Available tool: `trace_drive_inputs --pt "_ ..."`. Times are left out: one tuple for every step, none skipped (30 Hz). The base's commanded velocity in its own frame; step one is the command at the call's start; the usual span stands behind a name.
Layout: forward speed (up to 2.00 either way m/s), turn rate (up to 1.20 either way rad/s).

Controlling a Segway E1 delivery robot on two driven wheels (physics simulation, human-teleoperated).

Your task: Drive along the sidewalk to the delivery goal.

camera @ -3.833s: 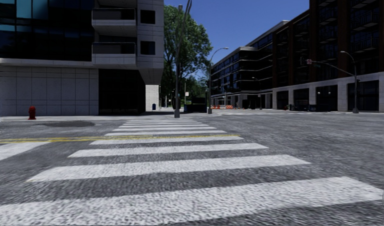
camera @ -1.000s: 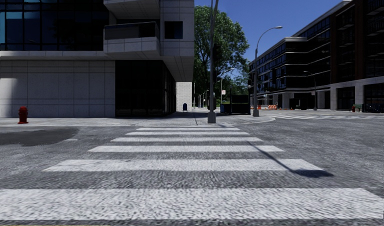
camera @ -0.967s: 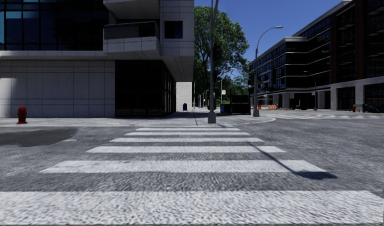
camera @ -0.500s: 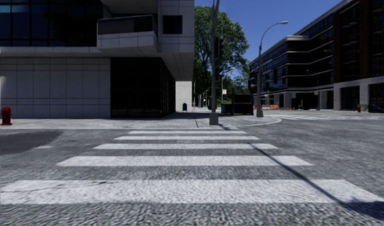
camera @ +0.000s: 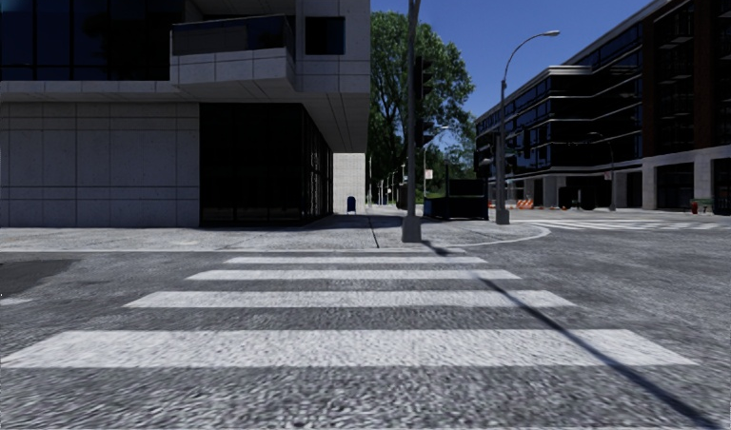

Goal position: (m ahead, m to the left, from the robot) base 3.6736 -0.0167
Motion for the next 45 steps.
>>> trace_drive_inputs --pt "1.55 0.00" --pt "1.55 0.00" --pt "1.49 0.00" --pt "1.46 0.00" --pt "1.45 -0.05" --pt "1.44 -0.12" --pt "1.44 -0.12" --pt "1.43 -0.13" --pt "1.43 -0.14" --pt "1.43 -0.14" --pt "1.43 -0.14" --pt "1.43 -0.14" --pt "1.43 -0.14" --pt "1.42 -0.16" --pt "1.41 -0.21" --pt "1.41 -0.21" --pt "1.38 -0.23" --pt "1.37 -0.23" --pt "1.36 -0.17" --pt "1.36 0.00" --pt "1.36 0.00" --pt "1.36 0.00" --pt "1.36 0.00" --pt "1.35 0.00" --pt "1.35 0.00" --pt "1.35 0.00" --pt "1.35 0.00" --pt "1.35 0.00" --pt "1.35 0.00" --pt "1.35 0.00" --pt "1.35 0.00" --pt "1.35 0.00" --pt "1.35 0.00" --pt "1.35 0.00" --pt "1.29 0.00" --pt "1.29 0.00" --pt "1.24 0.00" --pt "1.20 0.00" --pt "1.19 0.00" --pt "1.19 0.00" --pt "1.18 0.00" --pt "1.18 0.00" --pt "1.18 0.00" --pt "1.18 0.00" --pt "1.16 0.00"
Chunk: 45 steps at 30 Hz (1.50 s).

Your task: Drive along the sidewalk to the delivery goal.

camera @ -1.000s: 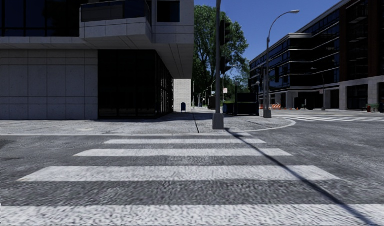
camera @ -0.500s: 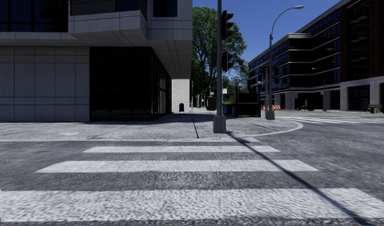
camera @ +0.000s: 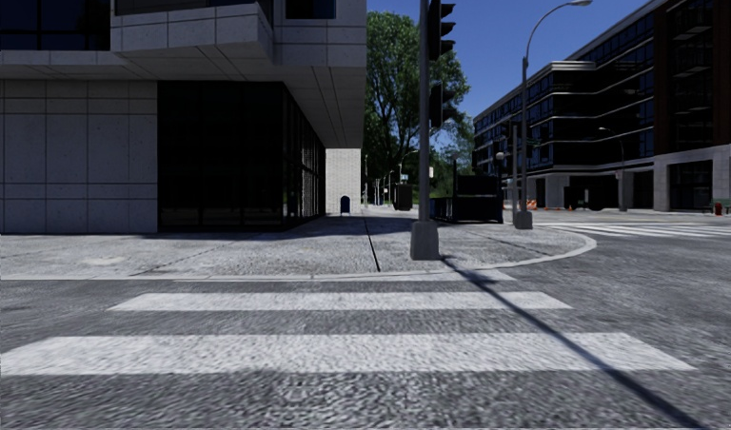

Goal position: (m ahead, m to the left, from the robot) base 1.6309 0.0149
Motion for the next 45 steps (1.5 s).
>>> trace_drive_inputs --pt "1.15 -0.05" --pt "1.15 -0.19" --pt "1.14 -0.23" --pt "1.14 -0.23" --pt "1.14 -0.23" --pt "1.13 -0.21" --pt "1.12 -0.15" --pt "1.12 -0.03" --pt "1.12 -0.03" --pt "1.12 0.00" --pt "1.12 0.00" --pt "1.12 0.00" --pt "1.12 0.00" --pt "1.12 0.00" --pt "1.12 0.00" --pt "1.12 0.00" --pt "1.12 0.00" --pt "1.12 0.00" --pt "1.12 0.00" --pt "1.12 0.00" --pt "1.12 0.00" --pt "1.12 0.00" --pt "1.12 0.00" --pt "1.12 0.00" --pt "1.12 0.00" --pt "1.11 0.00" --pt "1.10 0.00" --pt "1.10 0.00" --pt "1.08 0.00" --pt "1.08 0.00" --pt "1.07 0.00" --pt "1.06 0.00" --pt "1.06 0.00" --pt "1.06 0.00" --pt "1.05 0.00" --pt "0.97 0.00" --pt "0.97 0.00" --pt "0.57 0.00" --pt "0.00 0.00" --pt "0.00 0.00" --pt "0.00 0.00" --pt "0.00 0.00" --pt "0.00 0.00" --pt "0.00 0.00" --pt "0.00 0.00"
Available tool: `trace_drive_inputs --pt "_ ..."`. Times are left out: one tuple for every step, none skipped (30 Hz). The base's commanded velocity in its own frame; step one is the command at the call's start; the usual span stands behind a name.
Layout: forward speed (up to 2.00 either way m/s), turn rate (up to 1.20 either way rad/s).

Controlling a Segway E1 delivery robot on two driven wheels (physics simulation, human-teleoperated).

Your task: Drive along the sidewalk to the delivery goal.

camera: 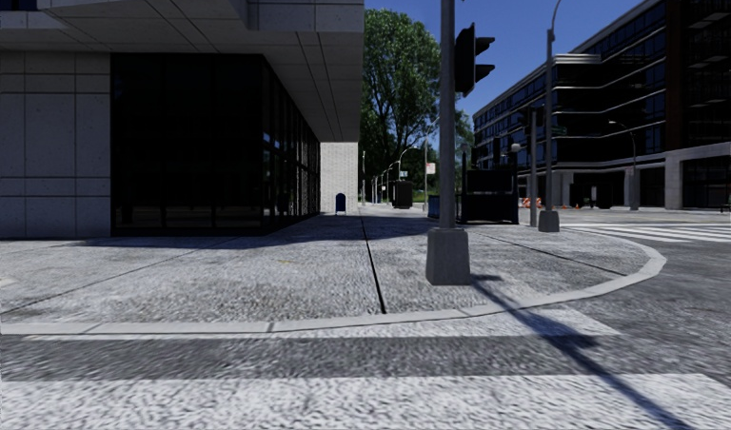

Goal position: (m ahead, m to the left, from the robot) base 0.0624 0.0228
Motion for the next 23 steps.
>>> trace_drive_inputs --pt "0.00 0.00" --pt "0.00 0.00" --pt "0.00 0.00" --pt "0.00 0.00" --pt "0.00 0.00" --pt "0.00 0.00" --pt "0.00 0.00" --pt "0.00 0.00" --pt "0.00 0.00" --pt "0.00 0.00" --pt "0.00 0.00" --pt "0.00 0.00" --pt "0.00 0.00" --pt "0.00 0.00" --pt "0.00 0.00" --pt "0.00 0.00" --pt "0.00 0.00" --pt "0.00 0.00" --pt "0.00 0.00" --pt "0.00 0.00" --pt "0.00 0.00" --pt "0.00 0.00" --pt "0.00 0.00"
